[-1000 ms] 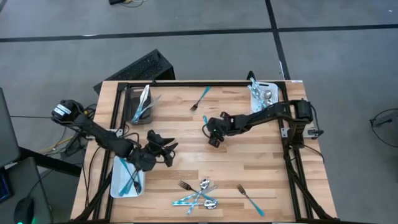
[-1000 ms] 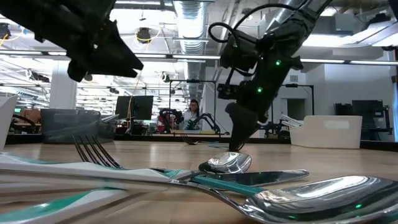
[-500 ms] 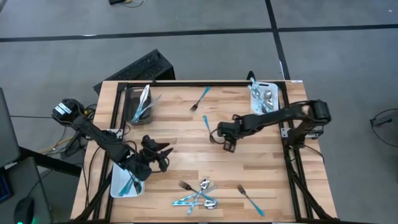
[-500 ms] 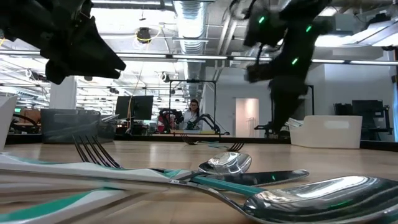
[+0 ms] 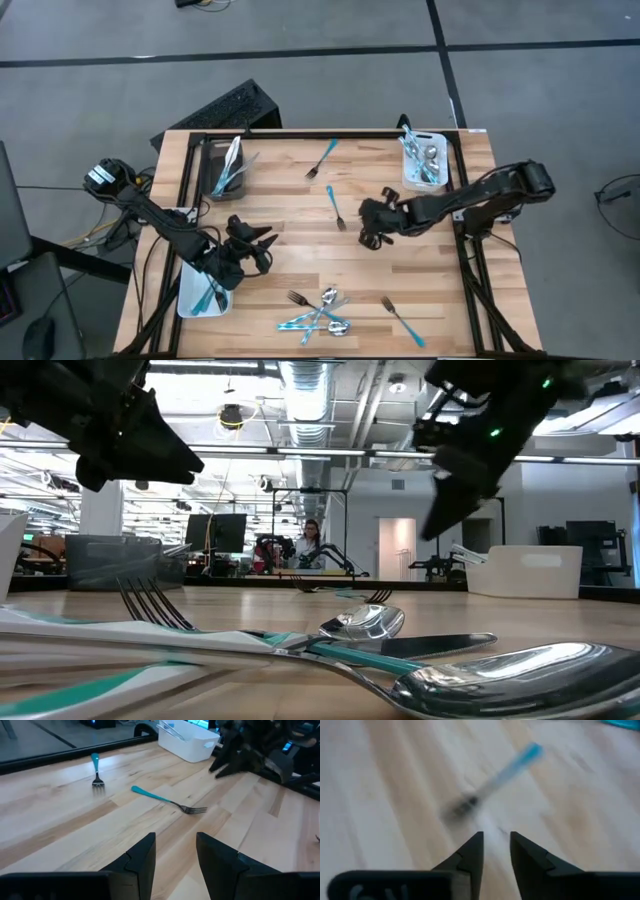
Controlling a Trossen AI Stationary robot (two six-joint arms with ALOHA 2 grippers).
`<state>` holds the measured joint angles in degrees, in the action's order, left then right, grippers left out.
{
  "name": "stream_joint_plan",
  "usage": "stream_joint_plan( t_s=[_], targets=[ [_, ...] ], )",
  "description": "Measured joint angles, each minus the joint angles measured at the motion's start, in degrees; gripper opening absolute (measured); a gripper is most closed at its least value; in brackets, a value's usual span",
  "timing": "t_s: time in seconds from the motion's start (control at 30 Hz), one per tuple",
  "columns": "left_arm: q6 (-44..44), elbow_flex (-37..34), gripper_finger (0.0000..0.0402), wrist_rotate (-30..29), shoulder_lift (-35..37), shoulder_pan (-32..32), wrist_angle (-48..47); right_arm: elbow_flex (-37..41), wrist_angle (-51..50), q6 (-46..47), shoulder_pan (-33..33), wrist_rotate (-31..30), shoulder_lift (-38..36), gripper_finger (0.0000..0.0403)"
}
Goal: Sort silverware by color (type)
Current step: Put the blue fork into the left white bin
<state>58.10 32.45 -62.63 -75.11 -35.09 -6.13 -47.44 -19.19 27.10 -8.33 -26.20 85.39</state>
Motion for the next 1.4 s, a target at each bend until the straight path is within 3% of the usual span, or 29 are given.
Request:
stream_joint_plan(
  t_s=[0.13, 0.3, 0.43, 0.53, 0.73, 0.87, 0.97, 1.03, 1.13, 1.4],
  targets=[
    [-0.37, 0.00, 0.0128, 1.49, 0.00, 0.15, -0.53, 1.60, 10.43, -7.24, 0.45, 2.19, 4.43, 0.0162],
    [-0.42, 0.02, 0.0128, 2.85, 0.00, 0.13, -2.32, 1.59, 13.85, -19.19, -0.42, 2.39, 11.14, 0.0205],
    [-0.43, 0.00, 0.0128, 2.61, 0.00, 0.51, -2.70, 0.73, 17.14, -22.44, -0.58, 3.47, 16.44, 0.0216],
    [-0.26, 0.00, 0.0128, 2.26, 0.00, 0.77, -3.18, -0.13, 17.89, -22.87, -0.80, 0.77, 19.02, 0.0212],
    [0.18, 0.00, 0.0128, 2.98, 0.00, 1.50, -3.46, -1.41, 18.93, -24.97, -0.23, -1.51, 20.63, 0.0166],
    [1.12, 0.00, 0.0128, 2.98, 0.00, 1.53, -3.26, -1.42, 18.08, -25.97, 0.03, -1.05, 20.17, 0.0092],
    [0.03, 0.00, 0.0128, 0.78, 0.00, 2.52, -2.11, -1.31, 17.98, -27.40, 0.02, -4.06, 20.15, 0.0030],
    [-6.78, 0.00, 0.0128, 1.96, 0.00, 4.02, 0.47, -1.45, 17.96, -29.13, -0.51, -5.79, 19.57, 0.0023],
    [-16.94, 0.00, 0.0128, 8.38, 0.00, 6.78, 6.09, -3.03, 17.74, -30.61, -2.34, -4.85, 17.77, 0.0025],
    [-48.89, 0.02, 0.0131, 18.15, -0.05, 8.87, 27.89, -5.31, 21.41, -24.53, -3.51, 17.68, 8.50, 0.0019]
  ],
)
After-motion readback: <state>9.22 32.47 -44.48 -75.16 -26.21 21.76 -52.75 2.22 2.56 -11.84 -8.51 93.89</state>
